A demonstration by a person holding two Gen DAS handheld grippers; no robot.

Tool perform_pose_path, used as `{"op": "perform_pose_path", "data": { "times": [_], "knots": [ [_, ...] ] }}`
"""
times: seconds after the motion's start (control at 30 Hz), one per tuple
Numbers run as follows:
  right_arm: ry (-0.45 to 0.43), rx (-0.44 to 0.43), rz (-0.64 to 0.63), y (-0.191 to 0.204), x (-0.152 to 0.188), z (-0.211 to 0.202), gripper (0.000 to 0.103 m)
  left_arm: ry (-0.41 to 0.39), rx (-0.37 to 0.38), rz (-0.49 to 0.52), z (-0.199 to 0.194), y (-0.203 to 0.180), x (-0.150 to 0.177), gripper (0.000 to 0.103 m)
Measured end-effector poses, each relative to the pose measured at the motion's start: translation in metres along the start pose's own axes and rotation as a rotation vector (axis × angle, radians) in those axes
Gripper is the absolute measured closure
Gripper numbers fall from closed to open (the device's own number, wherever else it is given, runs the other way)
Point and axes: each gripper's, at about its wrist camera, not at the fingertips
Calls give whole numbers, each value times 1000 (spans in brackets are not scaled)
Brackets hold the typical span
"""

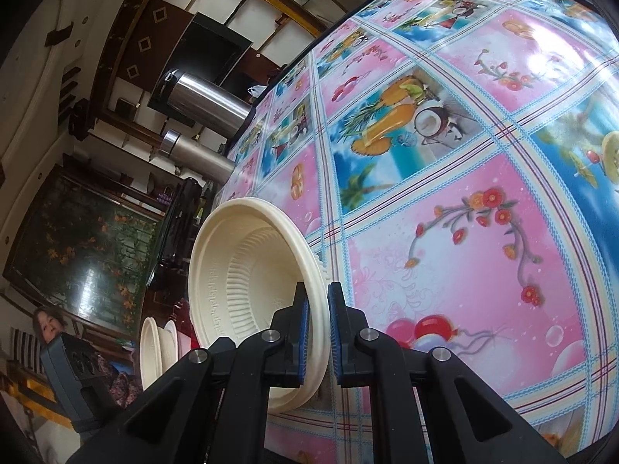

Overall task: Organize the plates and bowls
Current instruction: 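Lift the beige bowl and carry it toward the red plate stack, then lower the beige bowl into the stacked bowls and open both grippers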

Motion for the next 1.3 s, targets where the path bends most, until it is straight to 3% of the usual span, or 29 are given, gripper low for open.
{"op": "perform_pose_path", "data": {
  "times": [0.27, 0.57, 0.8, 1.1, 1.3],
  "knots": [
    [4, -76, -38, 40, 4, -9, 93, -132, -30, -15, -53, 21, -1, 88],
    [84, -159, -212, 140, 27, 28, 93, -265, -127, -160, -117, 104, 2, 88],
    [146, -161, -292, 184, 58, 67, 93, -257, -190, -232, -125, 148, 14, 89],
    [159, -112, -330, 190, 77, 85, 93, -201, -175, -270, -108, 168, 20, 89],
    [144, -93, -368, 196, 81, 87, 91, -210, -183, -302, -113, 176, 24, 89]
  ]
}}
Point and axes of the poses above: each gripper's, at about its wrist camera, not at the fingertips, and z roughly the way its jaws point, y to its left, x to its underside, and after that the axes turned 5 degrees about y, right-handed
